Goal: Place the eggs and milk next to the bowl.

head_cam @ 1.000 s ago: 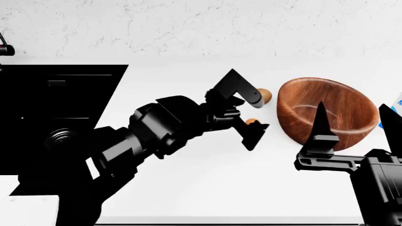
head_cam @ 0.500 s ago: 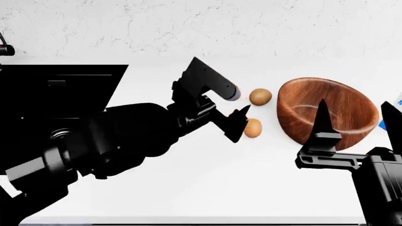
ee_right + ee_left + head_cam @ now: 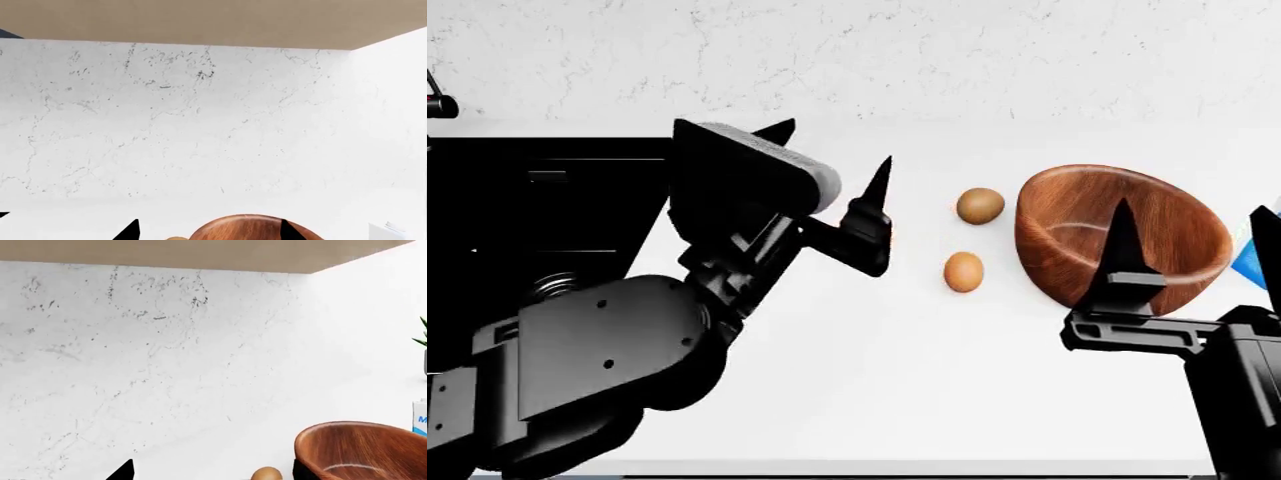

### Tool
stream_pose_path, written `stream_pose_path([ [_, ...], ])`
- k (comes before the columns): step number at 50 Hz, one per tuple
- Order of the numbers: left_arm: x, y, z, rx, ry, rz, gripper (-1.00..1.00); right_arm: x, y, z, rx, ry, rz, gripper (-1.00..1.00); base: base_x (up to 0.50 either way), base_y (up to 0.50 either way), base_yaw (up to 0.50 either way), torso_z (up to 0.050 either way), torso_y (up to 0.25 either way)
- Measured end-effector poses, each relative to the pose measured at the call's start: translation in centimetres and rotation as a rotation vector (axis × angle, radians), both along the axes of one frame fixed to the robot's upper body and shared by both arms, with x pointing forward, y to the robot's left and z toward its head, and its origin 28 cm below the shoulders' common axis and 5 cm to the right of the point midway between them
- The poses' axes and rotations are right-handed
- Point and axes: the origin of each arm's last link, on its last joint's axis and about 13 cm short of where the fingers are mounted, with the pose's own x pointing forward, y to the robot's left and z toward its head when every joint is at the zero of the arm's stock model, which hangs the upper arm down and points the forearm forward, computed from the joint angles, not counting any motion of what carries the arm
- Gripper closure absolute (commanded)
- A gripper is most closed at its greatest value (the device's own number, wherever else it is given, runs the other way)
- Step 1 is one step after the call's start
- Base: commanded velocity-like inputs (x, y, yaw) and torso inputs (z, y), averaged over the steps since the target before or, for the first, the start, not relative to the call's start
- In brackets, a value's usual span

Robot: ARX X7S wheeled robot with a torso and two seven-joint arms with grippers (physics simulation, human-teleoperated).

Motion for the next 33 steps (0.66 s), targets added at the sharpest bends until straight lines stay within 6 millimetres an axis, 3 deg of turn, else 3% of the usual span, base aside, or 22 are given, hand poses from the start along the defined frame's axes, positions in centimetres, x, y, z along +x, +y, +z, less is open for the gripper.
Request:
stream_pose_path([
  [21,-2.3,1.5,-0.9,-0.119,-0.105,0.112,-1.0,0.0,-0.1,0.0,0.022,-0.008,-0.032,-1.0,0.0,0.0,0.0,0.0,0.0],
  [33,-2.8,1.6,-1.2,-0.136,-0.129,0.124,-1.0,0.7,-0.9,0.6,0.059,0.008,-0.184,-1.0,0.0,0.0,0.0,0.0,0.0],
])
